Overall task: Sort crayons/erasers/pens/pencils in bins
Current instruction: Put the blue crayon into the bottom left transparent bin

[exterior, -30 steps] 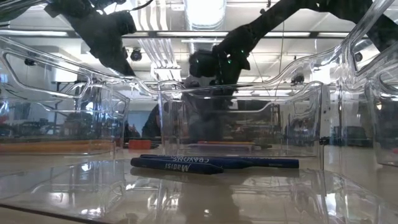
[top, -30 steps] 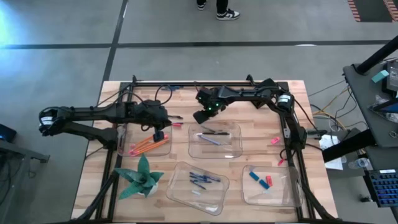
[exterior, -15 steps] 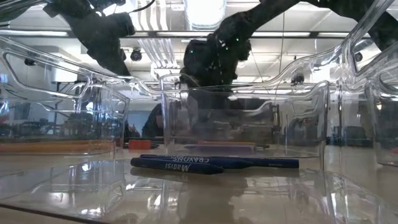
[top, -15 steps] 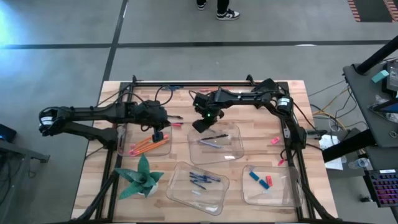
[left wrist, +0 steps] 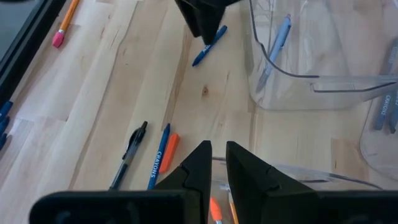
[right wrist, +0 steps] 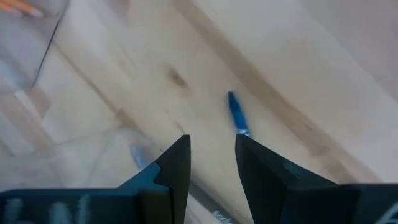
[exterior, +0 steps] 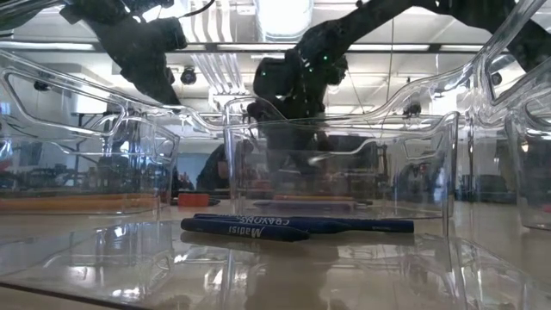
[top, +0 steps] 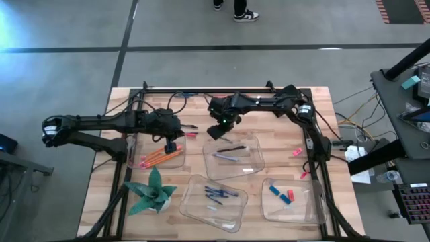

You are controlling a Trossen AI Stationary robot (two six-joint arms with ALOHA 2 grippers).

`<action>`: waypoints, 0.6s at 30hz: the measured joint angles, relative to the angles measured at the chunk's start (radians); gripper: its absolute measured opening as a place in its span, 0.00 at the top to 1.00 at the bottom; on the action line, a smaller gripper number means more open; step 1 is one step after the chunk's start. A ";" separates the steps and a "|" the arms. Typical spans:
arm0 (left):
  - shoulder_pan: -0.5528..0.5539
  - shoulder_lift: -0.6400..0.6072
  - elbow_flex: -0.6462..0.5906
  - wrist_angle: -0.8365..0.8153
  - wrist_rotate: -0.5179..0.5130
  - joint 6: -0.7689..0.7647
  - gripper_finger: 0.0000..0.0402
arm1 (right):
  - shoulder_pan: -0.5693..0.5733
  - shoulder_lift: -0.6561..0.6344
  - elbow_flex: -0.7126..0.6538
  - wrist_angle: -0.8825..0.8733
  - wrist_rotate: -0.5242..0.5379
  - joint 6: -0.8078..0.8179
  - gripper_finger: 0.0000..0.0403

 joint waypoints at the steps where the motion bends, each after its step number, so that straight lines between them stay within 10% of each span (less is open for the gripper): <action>1: 0.000 0.000 0.000 -0.001 0.000 0.000 0.91 | 0.002 0.006 0.000 0.001 -0.010 -0.001 0.71; 18: 0.000 0.000 0.000 -0.007 0.000 0.001 0.91 | -0.001 0.091 -0.002 0.010 -0.104 -0.029 0.71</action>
